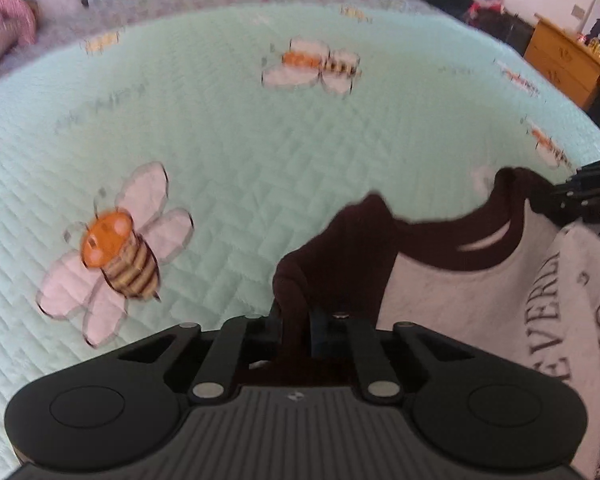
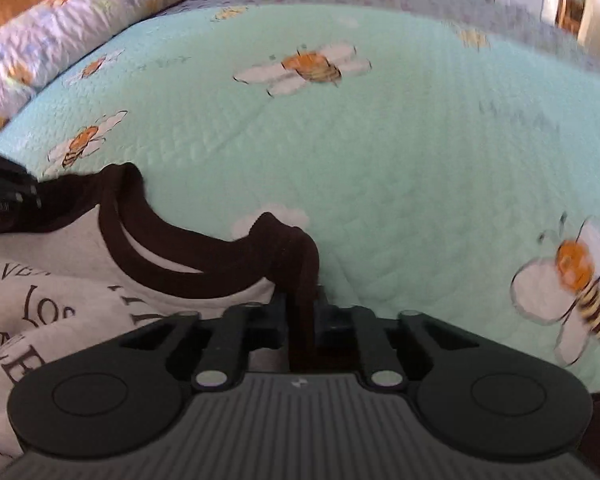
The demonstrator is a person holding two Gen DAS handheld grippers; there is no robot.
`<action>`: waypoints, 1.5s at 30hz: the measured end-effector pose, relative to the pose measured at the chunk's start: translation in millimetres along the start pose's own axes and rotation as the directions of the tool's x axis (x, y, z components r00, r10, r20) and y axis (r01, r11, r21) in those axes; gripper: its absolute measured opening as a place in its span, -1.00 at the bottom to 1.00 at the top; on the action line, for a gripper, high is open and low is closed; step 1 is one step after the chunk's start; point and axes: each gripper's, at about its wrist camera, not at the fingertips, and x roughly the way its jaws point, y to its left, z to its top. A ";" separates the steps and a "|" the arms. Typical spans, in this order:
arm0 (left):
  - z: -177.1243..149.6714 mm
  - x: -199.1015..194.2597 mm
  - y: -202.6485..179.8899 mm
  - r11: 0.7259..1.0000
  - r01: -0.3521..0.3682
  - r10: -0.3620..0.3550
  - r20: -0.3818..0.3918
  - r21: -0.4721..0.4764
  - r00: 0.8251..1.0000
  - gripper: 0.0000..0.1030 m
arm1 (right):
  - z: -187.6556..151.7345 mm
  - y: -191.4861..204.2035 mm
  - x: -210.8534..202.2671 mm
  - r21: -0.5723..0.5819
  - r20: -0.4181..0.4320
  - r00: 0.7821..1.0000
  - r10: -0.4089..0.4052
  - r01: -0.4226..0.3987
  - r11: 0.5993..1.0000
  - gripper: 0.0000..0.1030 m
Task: Fold clothes
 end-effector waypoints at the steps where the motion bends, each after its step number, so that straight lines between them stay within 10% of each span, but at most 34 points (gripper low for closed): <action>1: 3.8 -9.9 -2.7 1.000 -0.010 0.010 0.038 0.008 0.999 -0.83 | 2.5 6.1 -5.1 -0.022 0.016 1.000 -0.017 0.018 1.000 -0.79; 8: 48.3 -87.2 -11.6 0.997 -0.069 0.057 0.346 0.023 0.936 -0.84 | 54.1 6.4 -71.2 0.054 0.323 0.944 -0.063 0.048 0.997 -0.80; 12: 35.1 -78.3 -15.6 0.995 -0.095 0.085 0.311 0.016 0.947 -0.82 | 59.0 11.0 -77.2 0.070 0.373 0.923 -0.092 0.071 0.995 -0.80; 18: -26.7 -33.3 -26.0 0.998 -0.036 0.044 0.144 -0.060 0.989 -0.80 | 13.6 24.0 -40.9 0.143 0.282 0.952 -0.117 0.079 0.987 -0.80; 28: -84.3 -53.9 -48.8 0.994 -0.017 0.038 0.190 -0.110 0.981 -0.70 | -69.1 93.3 -75.6 0.161 0.350 0.926 -0.143 0.091 0.983 -0.80; 39: -87.2 -65.3 -44.0 0.988 -0.020 0.052 0.205 -0.155 0.977 -0.70 | -77.4 87.0 -85.9 0.292 0.362 0.915 -0.179 0.071 0.954 -0.79; 45: -106.1 -90.8 -60.5 0.978 0.016 0.032 0.227 -0.208 0.973 0.02 | -80.7 92.9 -78.3 0.314 0.329 0.925 -0.190 0.083 0.946 -0.75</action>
